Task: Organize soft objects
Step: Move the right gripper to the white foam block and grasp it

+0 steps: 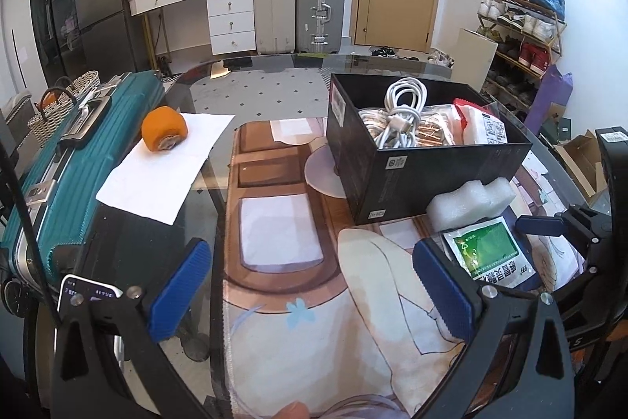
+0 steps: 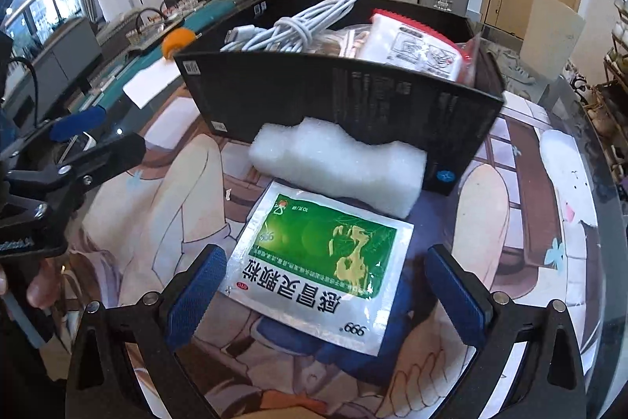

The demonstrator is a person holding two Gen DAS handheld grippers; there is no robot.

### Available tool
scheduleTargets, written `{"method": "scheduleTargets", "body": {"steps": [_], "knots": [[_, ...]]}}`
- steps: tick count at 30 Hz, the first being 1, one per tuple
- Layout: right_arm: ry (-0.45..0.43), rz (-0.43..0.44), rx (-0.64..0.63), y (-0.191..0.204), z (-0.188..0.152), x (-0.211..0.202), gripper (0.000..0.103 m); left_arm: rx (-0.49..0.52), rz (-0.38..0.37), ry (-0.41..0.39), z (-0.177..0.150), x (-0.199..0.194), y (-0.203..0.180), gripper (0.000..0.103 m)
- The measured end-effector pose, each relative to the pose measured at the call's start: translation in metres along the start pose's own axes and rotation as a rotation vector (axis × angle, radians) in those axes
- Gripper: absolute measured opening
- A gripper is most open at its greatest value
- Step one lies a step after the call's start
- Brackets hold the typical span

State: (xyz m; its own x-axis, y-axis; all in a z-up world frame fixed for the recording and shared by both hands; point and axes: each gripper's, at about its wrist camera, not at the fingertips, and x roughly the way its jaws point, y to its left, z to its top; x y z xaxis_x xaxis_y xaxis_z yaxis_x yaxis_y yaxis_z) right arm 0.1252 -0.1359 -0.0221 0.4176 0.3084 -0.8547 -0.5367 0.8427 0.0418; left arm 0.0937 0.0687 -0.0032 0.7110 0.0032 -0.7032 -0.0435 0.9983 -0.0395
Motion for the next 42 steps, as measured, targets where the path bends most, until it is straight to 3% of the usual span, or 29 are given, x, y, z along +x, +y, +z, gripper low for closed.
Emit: {"method": "scheduleTargets", "body": {"steps": [5, 19, 23, 24, 29, 30, 31, 32, 35, 37, 39, 42], "knots": [[0.009, -0.045, -0.004, 0.009, 0.004, 0.008, 0.102, -0.003, 0.005, 0.001, 0.000, 0.001, 0.000, 0.103], [-0.003, -0.054, 0.015, -0.009, 0.000, 0.004, 0.099, 0.009, 0.001, 0.015, -0.002, 0.006, -0.006, 0.103], [-0.028, -0.036, -0.015, -0.010, -0.009, -0.008, 0.075, 0.015, -0.005, 0.016, -0.002, 0.007, -0.010, 0.103], [-0.035, -0.033, -0.028, -0.010, -0.011, -0.012, 0.064, 0.014, -0.008, 0.019, -0.001, 0.008, -0.012, 0.103], [-0.050, 0.004, -0.080, -0.006, -0.020, -0.024, 0.047, 0.024, -0.027, 0.021, 0.000, 0.010, -0.022, 0.103], [-0.057, 0.031, -0.084, -0.007, -0.022, -0.029, 0.021, 0.026, -0.029, 0.020, 0.000, 0.010, -0.024, 0.103], [-0.054, 0.042, -0.080, -0.008, -0.024, -0.030, 0.007, 0.030, -0.037, 0.020, 0.000, 0.010, -0.027, 0.103], [-0.049, 0.027, -0.077, -0.008, -0.025, -0.031, 0.004, 0.032, -0.043, 0.022, 0.000, 0.010, -0.030, 0.103], [-0.064, 0.019, -0.070, -0.013, -0.032, -0.034, 0.008, 0.049, -0.053, 0.024, 0.001, 0.010, -0.040, 0.103], [-0.075, 0.017, -0.064, -0.017, -0.035, -0.039, 0.021, 0.064, -0.053, 0.024, 0.001, 0.010, -0.045, 0.103], [-0.080, 0.028, -0.043, -0.025, -0.037, -0.042, 0.047, 0.065, -0.053, 0.026, 0.002, 0.011, -0.047, 0.103], [-0.095, 0.024, -0.027, -0.033, -0.033, -0.042, 0.051, 0.058, -0.060, 0.029, 0.002, 0.011, -0.047, 0.103]]}}
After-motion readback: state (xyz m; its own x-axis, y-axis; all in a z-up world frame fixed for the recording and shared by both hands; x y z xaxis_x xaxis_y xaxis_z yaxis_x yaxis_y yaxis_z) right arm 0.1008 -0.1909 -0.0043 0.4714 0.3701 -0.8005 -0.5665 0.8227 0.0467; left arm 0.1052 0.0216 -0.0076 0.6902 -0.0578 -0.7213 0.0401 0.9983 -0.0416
